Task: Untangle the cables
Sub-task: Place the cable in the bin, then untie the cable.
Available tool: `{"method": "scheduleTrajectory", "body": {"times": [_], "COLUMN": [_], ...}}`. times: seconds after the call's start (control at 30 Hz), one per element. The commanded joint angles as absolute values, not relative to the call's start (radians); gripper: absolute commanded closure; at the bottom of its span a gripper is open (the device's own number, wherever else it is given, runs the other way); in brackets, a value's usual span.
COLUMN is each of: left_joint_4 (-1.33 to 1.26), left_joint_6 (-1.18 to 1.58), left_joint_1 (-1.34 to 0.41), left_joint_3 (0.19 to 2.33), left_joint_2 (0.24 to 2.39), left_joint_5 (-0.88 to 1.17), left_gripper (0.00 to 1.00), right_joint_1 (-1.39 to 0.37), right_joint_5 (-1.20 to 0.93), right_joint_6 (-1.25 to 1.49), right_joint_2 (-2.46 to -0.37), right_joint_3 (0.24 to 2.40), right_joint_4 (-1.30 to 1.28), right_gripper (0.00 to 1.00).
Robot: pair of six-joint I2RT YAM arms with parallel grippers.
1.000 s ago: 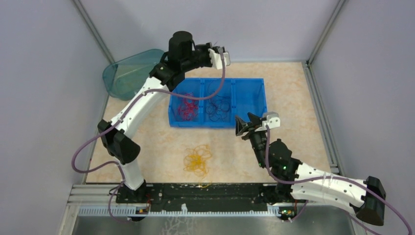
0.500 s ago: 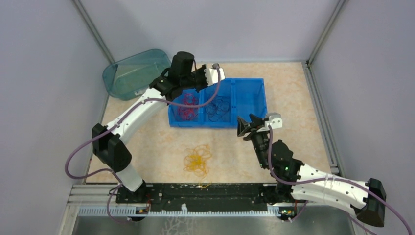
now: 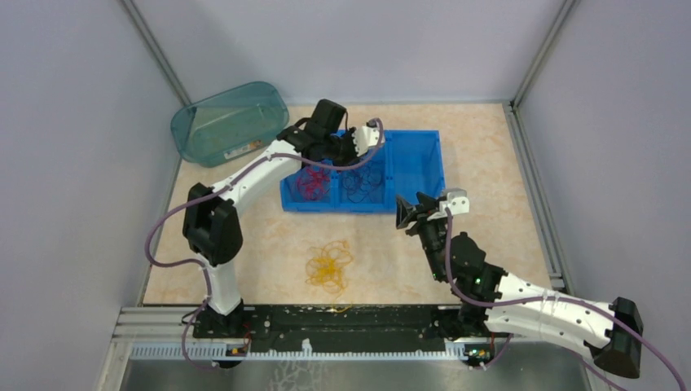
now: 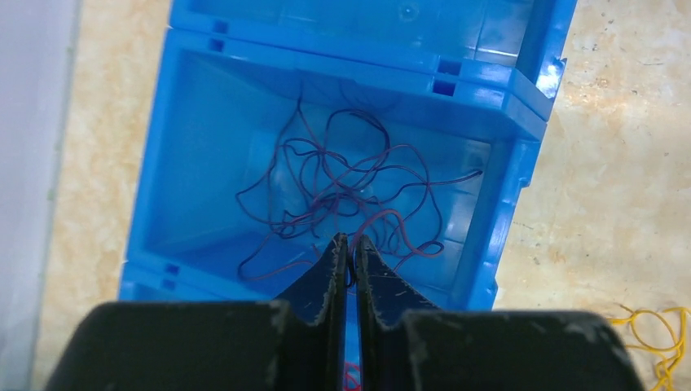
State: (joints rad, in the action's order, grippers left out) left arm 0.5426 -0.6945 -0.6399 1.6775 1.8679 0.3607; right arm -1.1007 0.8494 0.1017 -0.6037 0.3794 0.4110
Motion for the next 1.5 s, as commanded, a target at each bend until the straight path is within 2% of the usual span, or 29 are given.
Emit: {"method": "scheduleTrajectory", "body": {"times": [0.0,0.07,0.13,0.2,0.27,0.3,0.47,0.57,0.7,0.8,0.93,1.13,1.33,1.4,1.47], "left_joint_4": [0.594,0.602,0.618,0.643,0.687,0.712,0.869,0.952,0.983,0.973,0.967,0.918,0.93,0.938,0.947], "left_joint_6": [-0.682,-0.707,-0.734,-0.736,-0.746,-0.756,-0.766,-0.782,-0.779,-0.772,-0.762,-0.763,-0.785,-0.804,-0.831], "left_joint_1": [-0.646,-0.646,-0.646,-0.638,-0.631,-0.628,-0.583,-0.553,-0.503,-0.429,-0.368,-0.347,-0.342,-0.342,-0.342], "left_joint_3": [1.759,1.787,1.824,1.873,1.92,1.942,2.036,1.998,1.807,1.646,1.442,1.199,1.159,1.145,1.119], "left_joint_2": [1.929,1.952,1.975,1.991,1.993,1.989,1.914,1.816,1.633,1.487,1.316,1.135,1.073,1.058,1.044], "left_joint_5": [0.369,0.358,0.329,0.313,0.319,0.321,0.369,0.394,0.41,0.495,0.578,0.571,0.58,0.588,0.597], "left_gripper": [0.8,0.61,0.49,0.29,0.05,0.01,0.01,0.01,0.01,0.01,0.01,0.01,0.01,0.01,0.01], "right_joint_1": [-1.091,-1.091,-1.091,-1.091,-1.091,-1.091,-1.089,-1.085,-1.082,-1.082,-1.081,-1.079,-1.064,-1.061,-1.06], "right_joint_5": [0.869,0.871,0.87,0.869,0.863,0.859,0.801,0.649,0.339,0.113,-0.098,-0.228,-0.322,-0.345,-0.342], "right_joint_6": [0.12,0.123,0.126,0.132,0.137,0.139,0.169,0.166,0.158,0.165,0.186,0.219,0.26,0.277,0.287], "right_joint_2": [-0.599,-0.607,-0.612,-0.614,-0.615,-0.617,-0.626,-0.657,-0.769,-0.89,-1.053,-1.28,-1.436,-1.461,-1.483], "right_joint_3": [0.391,0.393,0.397,0.403,0.407,0.409,0.419,0.426,0.47,0.502,0.534,0.584,0.633,0.635,0.641], "right_joint_4": [0.404,0.399,0.393,0.381,0.368,0.364,0.317,0.289,0.255,0.273,0.337,0.442,0.497,0.526,0.535], "right_gripper": [0.45,0.45,0.45,0.45,0.45,0.45,0.43,0.42,0.41,0.41,0.41,0.42,0.46,0.49,0.57]}}
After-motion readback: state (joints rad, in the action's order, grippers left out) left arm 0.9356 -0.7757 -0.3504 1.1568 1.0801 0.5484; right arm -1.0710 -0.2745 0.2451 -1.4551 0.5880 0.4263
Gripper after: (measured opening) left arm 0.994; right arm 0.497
